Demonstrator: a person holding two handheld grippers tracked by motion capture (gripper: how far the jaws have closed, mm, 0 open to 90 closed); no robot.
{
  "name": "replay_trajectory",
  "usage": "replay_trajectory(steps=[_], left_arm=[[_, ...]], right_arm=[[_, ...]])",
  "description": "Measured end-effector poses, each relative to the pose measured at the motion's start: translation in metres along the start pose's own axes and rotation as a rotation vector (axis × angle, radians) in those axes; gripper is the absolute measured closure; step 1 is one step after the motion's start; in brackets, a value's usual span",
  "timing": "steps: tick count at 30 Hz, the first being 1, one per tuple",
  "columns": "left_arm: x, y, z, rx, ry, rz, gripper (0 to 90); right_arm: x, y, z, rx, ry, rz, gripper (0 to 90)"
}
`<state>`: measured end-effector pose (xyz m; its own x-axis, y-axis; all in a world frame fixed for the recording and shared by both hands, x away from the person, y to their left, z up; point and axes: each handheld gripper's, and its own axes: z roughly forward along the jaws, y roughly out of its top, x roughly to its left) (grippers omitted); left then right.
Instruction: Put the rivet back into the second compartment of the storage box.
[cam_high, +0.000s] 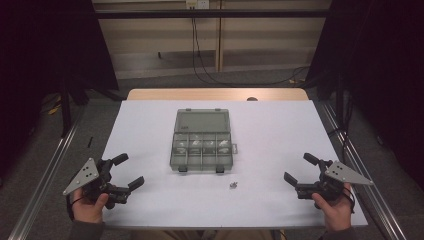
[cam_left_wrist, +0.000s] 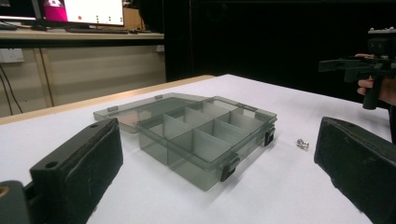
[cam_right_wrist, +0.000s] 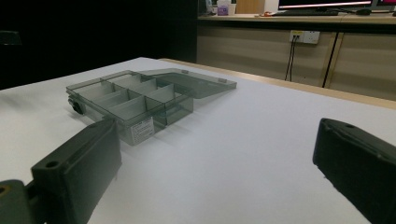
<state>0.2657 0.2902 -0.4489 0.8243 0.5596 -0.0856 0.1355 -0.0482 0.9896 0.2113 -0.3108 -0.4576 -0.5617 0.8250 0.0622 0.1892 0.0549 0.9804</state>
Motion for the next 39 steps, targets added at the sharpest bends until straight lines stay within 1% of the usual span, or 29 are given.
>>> replay_trajectory(steps=[5, 8, 11, 14, 15, 16, 17, 18, 19, 20, 21, 22, 23, 24, 25, 26, 28, 29, 30, 33, 34, 35, 36, 37, 38, 39], left_arm=[[-0.001, -0.001, 0.004, 0.012, -0.009, 0.003, 1.0], [-0.003, -0.002, 0.01, 0.015, -0.027, -0.005, 1.0], [-0.004, -0.001, 0.014, 0.018, -0.039, -0.003, 1.0], [-0.006, -0.001, 0.025, 0.016, -0.057, -0.014, 1.0], [-0.006, -0.001, 0.025, 0.016, -0.057, -0.014, 1.0], [-0.008, -0.001, 0.032, 0.011, -0.07, -0.019, 1.0], [-0.008, -0.001, 0.032, 0.011, -0.07, -0.019, 1.0], [-0.01, 0.0, 0.041, 0.018, -0.086, -0.018, 1.0], [-0.01, 0.0, 0.041, 0.018, -0.086, -0.018, 1.0], [-0.013, -0.001, 0.05, 0.019, -0.1, -0.04, 0.9], [-0.013, -0.001, 0.05, 0.019, -0.1, -0.04, 0.6], [-0.015, -0.001, 0.057, 0.019, -0.111, -0.038, 0.5], [-0.016, -0.001, 0.061, 0.022, -0.11, -0.034, 0.1], [-0.017, -0.002, 0.065, 0.027, -0.118, -0.034, 0.0], [-0.017, -0.002, 0.065, 0.027, -0.118, -0.034, 0.0], [-0.019, -0.002, 0.07, 0.035, -0.123, -0.034, 0.0], [-0.022, -0.002, 0.076, 0.04, -0.131, -0.042, 0.0], [-0.022, -0.002, 0.076, 0.04, -0.131, -0.042, 0.0], [-0.025, -0.002, 0.08, 0.055, -0.129, -0.026, 0.0], [-0.029, -0.002, 0.085, 0.057, -0.138, -0.022, 0.0], [-0.032, -0.001, 0.089, 0.057, -0.141, -0.013, 0.0], [-0.032, -0.001, 0.089, 0.057, -0.141, -0.013, 0.0], [-0.036, -0.001, 0.095, 0.059, -0.142, -0.014, 0.0], [-0.036, -0.001, 0.095, 0.059, -0.142, -0.014, 0.0], [-0.042, 0.0, 0.103, 0.072, -0.139, -0.031, 0.0], [-0.042, 0.0, 0.103, 0.072, -0.139, -0.031, 0.0]], right_arm=[[0.001, 0.0, 0.001, 0.002, 0.005, -0.003, 0.8], [0.002, 0.0, 0.0, 0.006, 0.007, -0.007, 0.7], [0.002, 0.0, 0.0, 0.004, 0.01, -0.007, 0.8], [0.003, 0.0, -0.002, -0.002, 0.006, -0.013, 0.8], [0.003, 0.0, -0.002, -0.002, 0.006, -0.013, 0.8], [0.003, 0.0, -0.002, -0.002, 0.006, -0.013, 0.8], [0.004, 0.0, -0.003, 0.001, 0.006, -0.016, 0.8], [0.004, 0.0, -0.003, 0.004, 0.007, -0.019, 0.8], [0.004, 0.0, -0.003, 0.004, 0.007, -0.019, 0.8], [0.005, -0.001, -0.003, 0.005, 0.012, -0.023, 0.9], [0.005, -0.001, -0.003, 0.007, 0.013, -0.026, 0.9], [0.006, -0.001, -0.004, 0.009, 0.011, -0.024, 0.9], [0.005, -0.001, -0.004, 0.01, 0.01, -0.024, 0.9], [0.006, -0.001, -0.004, 0.011, 0.011, -0.021, 0.9], [0.006, -0.001, -0.004, 0.011, 0.011, -0.021, 0.9], [0.005, -0.002, -0.005, 0.011, 0.009, -0.022, 1.0], [0.006, -0.002, -0.006, 0.011, 0.009, -0.02, 1.1], [0.006, -0.002, -0.006, 0.011, 0.009, -0.02, 1.1], [0.006, -0.002, -0.007, 0.013, 0.01, -0.02, 1.2], [0.006, -0.002, -0.007, 0.013, 0.01, -0.02, 1.2], [0.006, -0.002, -0.007, 0.013, 0.01, -0.02, 1.2], [0.006, -0.002, -0.007, 0.013, 0.01, -0.02, 1.2], [0.006, -0.001, -0.006, 0.014, 0.009, -0.021, 1.2], [0.006, -0.001, -0.006, 0.014, 0.011, -0.022, 1.2], [0.007, -0.001, -0.006, 0.014, 0.013, -0.022, 1.3], [0.007, -0.001, -0.006, 0.014, 0.013, -0.022, 1.3]])
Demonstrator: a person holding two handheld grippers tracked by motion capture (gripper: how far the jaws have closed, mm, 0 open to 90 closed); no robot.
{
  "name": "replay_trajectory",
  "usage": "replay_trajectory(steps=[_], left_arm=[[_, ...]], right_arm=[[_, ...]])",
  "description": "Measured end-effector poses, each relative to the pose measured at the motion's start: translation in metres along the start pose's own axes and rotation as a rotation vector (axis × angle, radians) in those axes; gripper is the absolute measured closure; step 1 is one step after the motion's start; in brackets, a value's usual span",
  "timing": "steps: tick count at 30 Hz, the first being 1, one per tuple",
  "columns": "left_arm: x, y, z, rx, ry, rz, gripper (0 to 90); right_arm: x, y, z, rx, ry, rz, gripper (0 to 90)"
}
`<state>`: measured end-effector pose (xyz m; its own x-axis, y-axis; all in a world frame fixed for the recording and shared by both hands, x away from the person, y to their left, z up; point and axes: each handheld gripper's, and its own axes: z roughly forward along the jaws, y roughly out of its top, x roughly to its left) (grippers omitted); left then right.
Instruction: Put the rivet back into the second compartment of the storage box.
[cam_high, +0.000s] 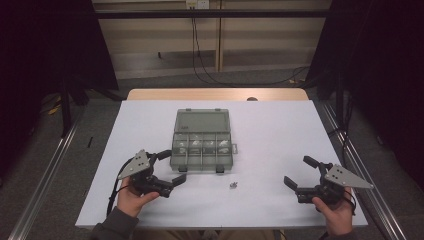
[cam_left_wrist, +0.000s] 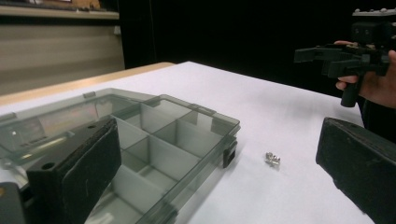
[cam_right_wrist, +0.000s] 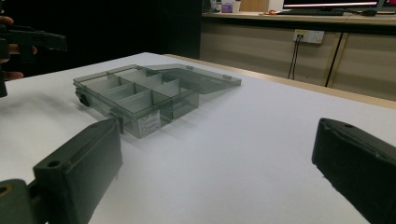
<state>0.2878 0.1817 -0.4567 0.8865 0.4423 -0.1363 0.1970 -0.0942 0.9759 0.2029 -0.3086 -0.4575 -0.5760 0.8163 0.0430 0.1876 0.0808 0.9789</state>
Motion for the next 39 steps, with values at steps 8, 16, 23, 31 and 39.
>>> replay_trajectory(steps=[8, 16, 23, 31, 39], left_arm=[[-0.019, 0.002, 0.027, 0.04, -0.042, -0.011, 0.0], [-0.025, -0.002, 0.043, 0.091, -0.039, 0.006, 0.5], [-0.034, -0.002, 0.057, 0.155, -0.052, 0.026, 2.6], [-0.044, 0.0, 0.074, 0.198, -0.054, 0.032, 6.6], [-0.054, 0.0, 0.091, 0.269, -0.072, 0.061, 15.7]], right_arm=[[0.001, 0.0, 0.001, 0.007, 0.004, -0.009, 1.4], [0.002, 0.0, 0.002, 0.01, 0.008, -0.009, 1.5], [0.002, 0.0, 0.002, 0.012, 0.013, -0.011, 1.6], [0.002, 0.0, 0.002, 0.013, 0.016, -0.014, 1.5], [0.002, 0.0, 0.003, 0.016, 0.018, -0.012, 1.5]])
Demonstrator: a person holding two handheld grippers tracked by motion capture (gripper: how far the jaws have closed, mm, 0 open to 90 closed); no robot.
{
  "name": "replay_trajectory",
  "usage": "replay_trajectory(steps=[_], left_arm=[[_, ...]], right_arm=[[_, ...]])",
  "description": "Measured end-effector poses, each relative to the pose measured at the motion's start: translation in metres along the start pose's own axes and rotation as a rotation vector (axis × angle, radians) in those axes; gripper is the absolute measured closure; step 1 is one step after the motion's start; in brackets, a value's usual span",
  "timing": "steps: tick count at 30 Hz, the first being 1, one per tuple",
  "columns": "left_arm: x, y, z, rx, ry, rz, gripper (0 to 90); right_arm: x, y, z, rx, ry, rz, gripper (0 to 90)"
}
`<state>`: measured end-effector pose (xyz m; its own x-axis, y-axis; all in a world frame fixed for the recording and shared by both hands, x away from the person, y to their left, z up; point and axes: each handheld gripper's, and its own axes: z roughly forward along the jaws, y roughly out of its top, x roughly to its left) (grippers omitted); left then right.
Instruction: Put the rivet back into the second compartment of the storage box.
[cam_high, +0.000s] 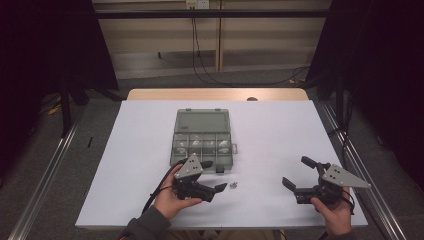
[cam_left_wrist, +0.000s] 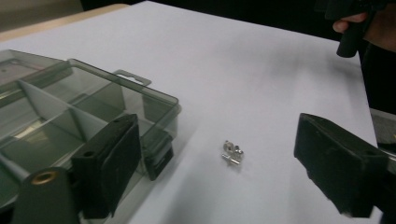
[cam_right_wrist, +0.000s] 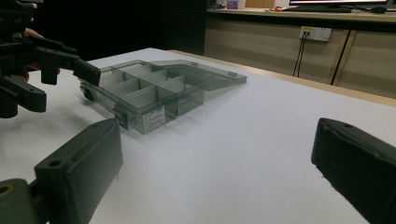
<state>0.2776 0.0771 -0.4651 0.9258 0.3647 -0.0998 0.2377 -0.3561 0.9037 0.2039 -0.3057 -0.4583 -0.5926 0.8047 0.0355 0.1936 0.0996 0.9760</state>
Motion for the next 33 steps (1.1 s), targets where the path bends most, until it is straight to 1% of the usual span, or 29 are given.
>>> replay_trajectory(steps=[1, 3, 4, 6, 8, 9, 10, 11, 12, 13, 15, 17, 18, 19, 21, 22, 23, 24, 25, 26, 27, 29, 30, 31, 32, 33], left_arm=[[0.0, 0.0, 0.0, 0.0, 0.0, 0.0, 17.1], [-0.003, 0.001, 0.005, 0.023, 0.007, 0.017, 21.0], [-0.006, 0.002, 0.009, 0.048, 0.009, 0.027, 23.4], [-0.009, 0.002, 0.013, 0.066, 0.017, 0.033, 30.3], [-0.01, 0.002, 0.014, 0.071, 0.021, 0.037, 35.4], [-0.011, 0.001, 0.018, 0.092, 0.019, 0.028, 37.9], [-0.012, 0.001, 0.02, 0.111, 0.021, 0.03, 40.9], [-0.012, 0.001, 0.02, 0.111, 0.021, 0.03, 43.1], [-0.013, 0.0, 0.023, 0.133, 0.023, 0.033, 45.3], [-0.013, 0.0, 0.023, 0.133, 0.023, 0.033, 46.7], [-0.013, -0.002, 0.03, 0.169, 0.025, 0.037, 48.9], [-0.014, -0.002, 0.031, 0.179, 0.022, 0.032, 51.0], [-0.015, -0.002, 0.034, 0.197, 0.015, 0.035, 52.8], [-0.015, -0.002, 0.035, 0.204, 0.014, 0.037, 54.6], [-0.016, -0.002, 0.038, 0.212, 0.014, 0.024, 56.5], [-0.016, -0.002, 0.039, 0.215, 0.015, 0.025, 57.1], [-0.016, -0.002, 0.04, 0.218, 0.018, 0.015, 58.8], [-0.017, -0.002, 0.041, 0.228, 0.023, 0.012, 62.1], [-0.017, -0.002, 0.041, 0.228, 0.023, 0.012, 63.5], [-0.017, -0.002, 0.042, 0.234, 0.022, 0.018, 64.5], [-0.017, -0.003, 0.043, 0.231, 0.019, 0.007, 65.9], [-0.017, -0.003, 0.046, 0.239, 0.014, 0.003, 67.2], [-0.017, -0.003, 0.047, 0.239, 0.018, -0.002, 67.8], [-0.017, -0.003, 0.047, 0.239, 0.018, -0.002, 68.3], [-0.017, -0.003, 0.047, 0.255, 0.023, 0.005, 69.6], [-0.017, -0.003, 0.047, 0.255, 0.023, 0.005, 70.0]], right_arm=[[0.0, 0.0, 0.0, 0.0, 0.0, 0.0, 1.5], [0.0, 0.0, 0.0, 0.001, 0.002, -0.001, 1.6], [0.0, 0.0, 0.0, 0.001, 0.002, -0.002, 1.6], [0.0, 0.0, 0.0, 0.001, 0.003, -0.002, 1.6], [0.0, 0.0, 0.0, 0.002, 0.002, -0.003, 1.6], [0.0, 0.0, 0.0, 0.002, 0.003, -0.004, 1.6], [0.0, 0.0, 0.0, 0.002, 0.002, -0.004, 1.6], [0.0, 0.0, 0.0, 0.002, 0.002, -0.004, 1.6], [0.0, 0.0, 0.0, 0.002, 0.002, -0.003, 1.6], [0.0, 0.0, 0.0, 0.002, 0.002, -0.003, 1.6], [0.0, 0.0, 0.0, 0.002, 0.003, -0.002, 1.6], [0.0, 0.0, 0.0, 0.002, 0.004, -0.001, 1.6], [0.0, 0.0, 0.0, 0.001, 0.003, -0.003, 1.6], [0.0, 0.0, 0.0, 0.001, 0.002, -0.003, 1.6], [0.0, 0.0, 0.0, 0.003, 0.003, -0.005, 1.6], [0.0, 0.0, 0.0, 0.003, 0.003, -0.004, 1.6], [0.0, 0.0, 0.0, 0.004, 0.004, -0.004, 1.6], [0.0, 0.0, 0.0, 0.003, 0.004, -0.006, 1.6], [0.001, 0.0, 0.0, 0.003, 0.005, -0.004, 1.6], [0.001, 0.0, 0.0, 0.002, 0.005, -0.003, 1.6], [0.001, 0.0, 0.0, 0.002, 0.005, -0.004, 1.6], [0.0, 0.0, 0.0, 0.004, 0.003, -0.004, 1.6], [0.0, 0.0, 0.0, 0.006, 0.002, -0.006, 1.6], [0.0, 0.0, 0.0, 0.006, 0.002, -0.006, 1.6], [0.0, 0.0, 0.0, 0.005, 0.002, -0.005, 1.6], [0.0, 0.0, 0.0, 0.006, 0.001, -0.007, 1.6]])
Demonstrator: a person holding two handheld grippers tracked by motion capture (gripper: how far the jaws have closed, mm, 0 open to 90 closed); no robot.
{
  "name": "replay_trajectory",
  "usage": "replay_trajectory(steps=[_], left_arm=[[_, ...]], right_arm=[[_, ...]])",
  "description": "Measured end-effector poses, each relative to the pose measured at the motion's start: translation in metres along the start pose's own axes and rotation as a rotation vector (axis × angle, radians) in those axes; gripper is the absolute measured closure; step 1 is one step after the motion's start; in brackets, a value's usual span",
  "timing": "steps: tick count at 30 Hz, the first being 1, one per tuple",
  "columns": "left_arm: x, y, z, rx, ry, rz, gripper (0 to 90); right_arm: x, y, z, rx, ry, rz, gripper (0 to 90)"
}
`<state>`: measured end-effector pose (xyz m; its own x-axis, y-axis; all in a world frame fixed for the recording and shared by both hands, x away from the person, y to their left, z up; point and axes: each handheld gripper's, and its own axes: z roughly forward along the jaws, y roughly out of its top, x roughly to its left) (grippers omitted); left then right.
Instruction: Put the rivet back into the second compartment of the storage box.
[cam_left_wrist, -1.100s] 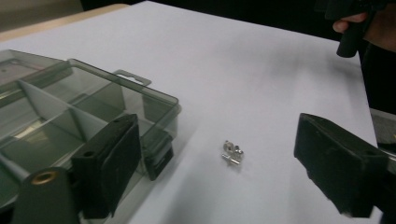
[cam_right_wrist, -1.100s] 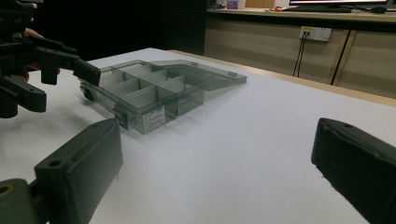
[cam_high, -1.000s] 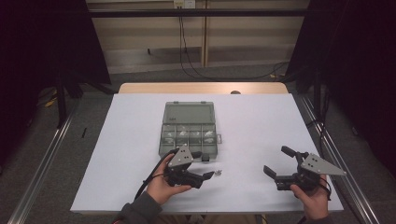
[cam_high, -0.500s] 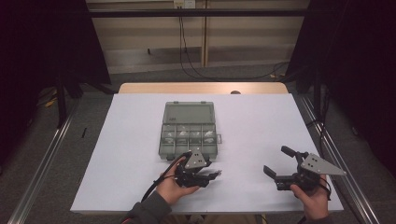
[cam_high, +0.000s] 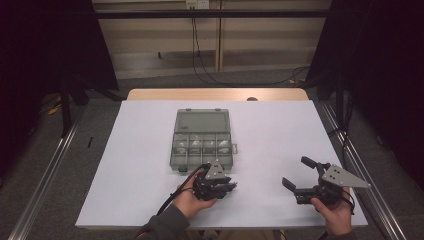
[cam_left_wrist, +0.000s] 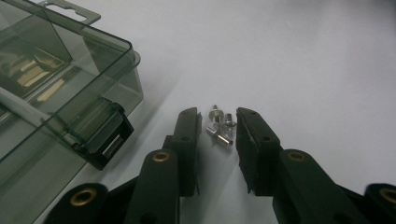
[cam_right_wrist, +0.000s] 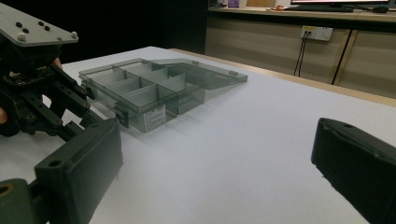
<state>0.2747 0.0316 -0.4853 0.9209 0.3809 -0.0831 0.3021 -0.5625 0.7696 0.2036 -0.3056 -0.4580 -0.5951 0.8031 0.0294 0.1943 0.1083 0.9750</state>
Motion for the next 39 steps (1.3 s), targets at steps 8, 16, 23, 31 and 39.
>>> replay_trajectory(steps=[8, 16, 23, 31, 39], left_arm=[[0.001, 0.0, 0.003, 0.017, 0.001, -0.023, 76.1], [0.003, 0.0, 0.002, 0.023, 0.01, -0.038, 82.3], [0.005, -0.001, 0.0, 0.023, -0.005, -0.058, 86.3], [0.008, -0.002, -0.009, -0.01, -0.038, -0.105, 86.6], [0.015, 0.001, -0.022, -0.054, -0.047, -0.141, 86.7]], right_arm=[[0.0, 0.0, 0.0, -0.001, 0.001, -0.001, 1.6], [0.0, 0.0, 0.0, -0.002, 0.002, 0.002, 1.6], [0.0, 0.0, 0.0, -0.003, 0.003, 0.003, 1.6], [0.0, 0.0, -0.001, -0.003, 0.003, 0.002, 1.6], [0.0, 0.0, 0.0, -0.003, 0.002, 0.002, 1.6]])
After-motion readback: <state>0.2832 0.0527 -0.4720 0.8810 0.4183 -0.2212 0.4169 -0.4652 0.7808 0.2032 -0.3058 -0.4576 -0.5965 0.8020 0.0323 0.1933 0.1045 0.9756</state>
